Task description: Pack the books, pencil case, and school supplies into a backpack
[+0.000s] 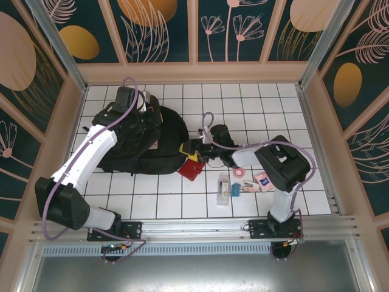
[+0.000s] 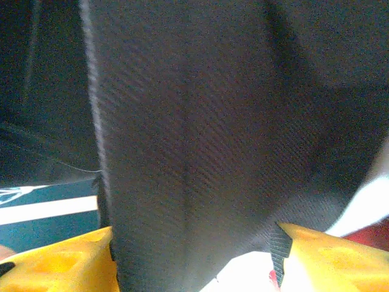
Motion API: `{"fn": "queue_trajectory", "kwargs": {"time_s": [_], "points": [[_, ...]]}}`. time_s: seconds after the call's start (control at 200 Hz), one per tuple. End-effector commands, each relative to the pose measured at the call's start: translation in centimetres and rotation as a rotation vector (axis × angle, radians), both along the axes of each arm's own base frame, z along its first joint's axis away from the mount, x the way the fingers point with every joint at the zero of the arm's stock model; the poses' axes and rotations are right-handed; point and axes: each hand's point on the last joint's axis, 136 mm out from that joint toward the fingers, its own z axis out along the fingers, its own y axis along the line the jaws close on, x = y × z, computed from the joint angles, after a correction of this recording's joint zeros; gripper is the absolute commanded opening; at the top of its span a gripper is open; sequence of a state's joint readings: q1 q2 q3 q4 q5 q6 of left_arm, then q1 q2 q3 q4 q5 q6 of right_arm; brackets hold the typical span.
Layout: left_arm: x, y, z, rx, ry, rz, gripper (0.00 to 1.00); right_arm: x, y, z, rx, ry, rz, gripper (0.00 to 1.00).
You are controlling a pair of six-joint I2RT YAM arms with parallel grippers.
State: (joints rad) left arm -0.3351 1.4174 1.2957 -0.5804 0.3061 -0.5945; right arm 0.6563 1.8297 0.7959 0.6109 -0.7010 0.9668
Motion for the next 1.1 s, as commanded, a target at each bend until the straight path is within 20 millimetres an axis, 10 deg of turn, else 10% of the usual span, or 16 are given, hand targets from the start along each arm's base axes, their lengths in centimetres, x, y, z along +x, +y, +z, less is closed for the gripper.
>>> {"fn": "queue_trajectory", "kwargs": {"time_s": [0.0,0.35,0.791,1.091], "points": [[-0.3,-0.3,1.8,-0.017,-0.055,-0.02,0.0,0.4,-1.2,1.9,-0.082,-0.137,-0.031,0.65],[-0.8,0.1,1.1,0.005,-0.045,-0.019,0.0,-3.6,-8.7,-2.3,-0.457,0.06,-0.126,0.66],[-1.4,-0.3,0.5,-0.026,-0.038,-0.032,0.0,-5.1,-5.7,-6.7,-0.354,0.237,-0.114,0.68],[-1.9,-0.6,-0.2,-0.051,-0.021,-0.043,0.0,-3.2,-3.0,-2.7,-0.157,0.139,-0.12,0.62]]}}
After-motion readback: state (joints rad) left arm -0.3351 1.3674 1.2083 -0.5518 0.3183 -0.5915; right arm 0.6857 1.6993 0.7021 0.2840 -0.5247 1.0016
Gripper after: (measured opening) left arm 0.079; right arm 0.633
